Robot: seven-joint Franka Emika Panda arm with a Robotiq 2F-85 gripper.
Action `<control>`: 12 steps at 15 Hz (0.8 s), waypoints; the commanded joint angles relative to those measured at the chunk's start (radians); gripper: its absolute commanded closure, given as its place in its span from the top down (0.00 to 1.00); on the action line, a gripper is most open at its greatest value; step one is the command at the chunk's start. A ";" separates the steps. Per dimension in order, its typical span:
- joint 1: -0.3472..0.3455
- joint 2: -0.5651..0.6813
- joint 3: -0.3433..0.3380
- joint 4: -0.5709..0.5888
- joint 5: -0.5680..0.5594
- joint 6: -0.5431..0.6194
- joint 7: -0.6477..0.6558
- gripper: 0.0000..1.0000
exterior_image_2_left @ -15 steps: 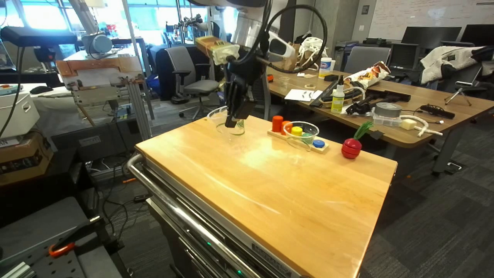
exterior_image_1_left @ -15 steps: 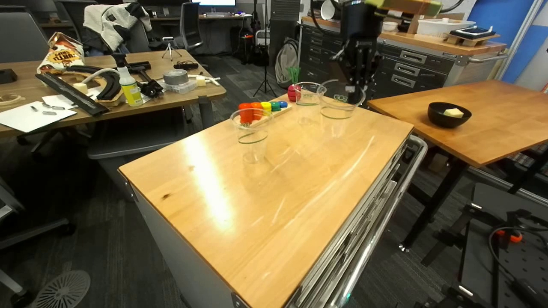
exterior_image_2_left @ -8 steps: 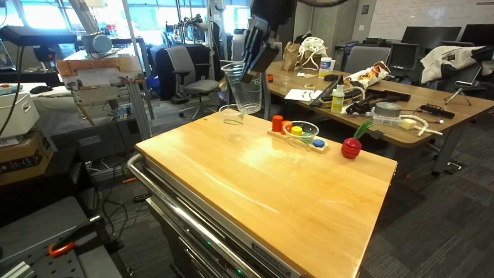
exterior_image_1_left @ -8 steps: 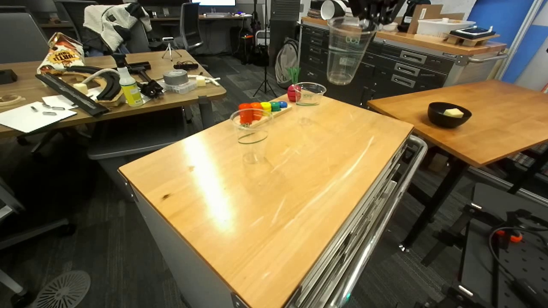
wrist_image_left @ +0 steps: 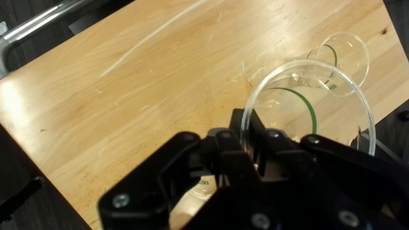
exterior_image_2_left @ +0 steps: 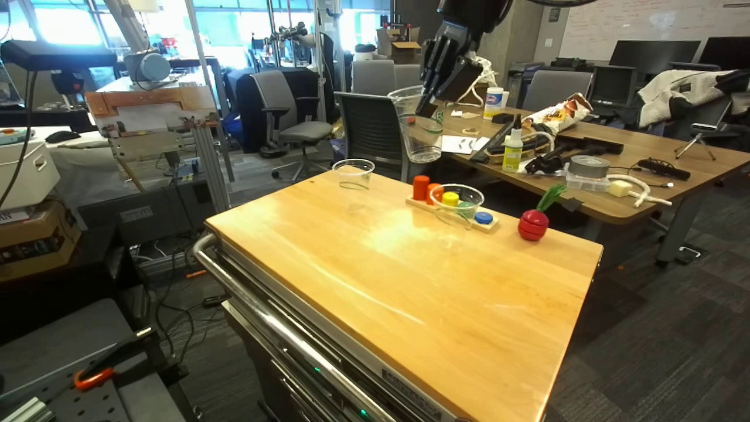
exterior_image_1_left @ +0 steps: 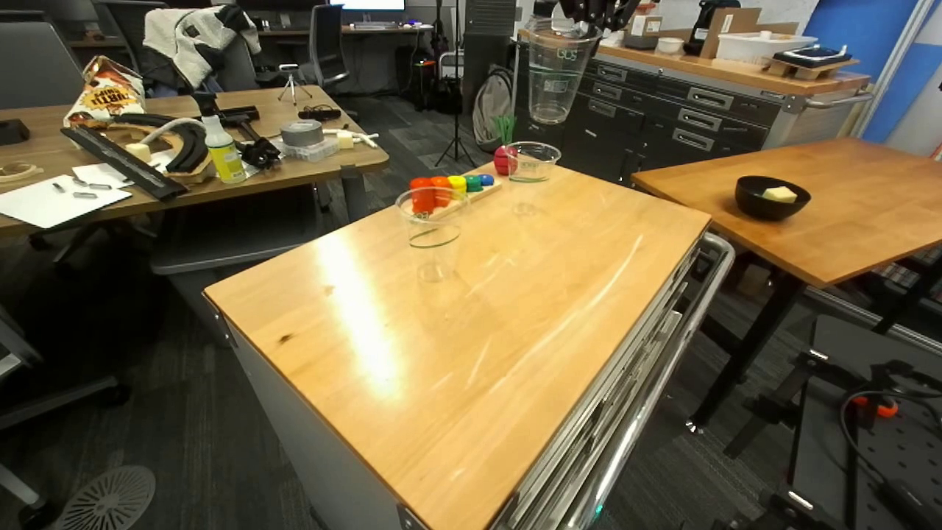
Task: Put the cups one inside the other
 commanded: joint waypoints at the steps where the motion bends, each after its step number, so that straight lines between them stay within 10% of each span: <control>1: -0.015 0.171 0.008 0.240 0.005 -0.070 0.005 0.01; 12: -0.049 0.303 0.015 0.383 -0.010 -0.074 -0.015 0.01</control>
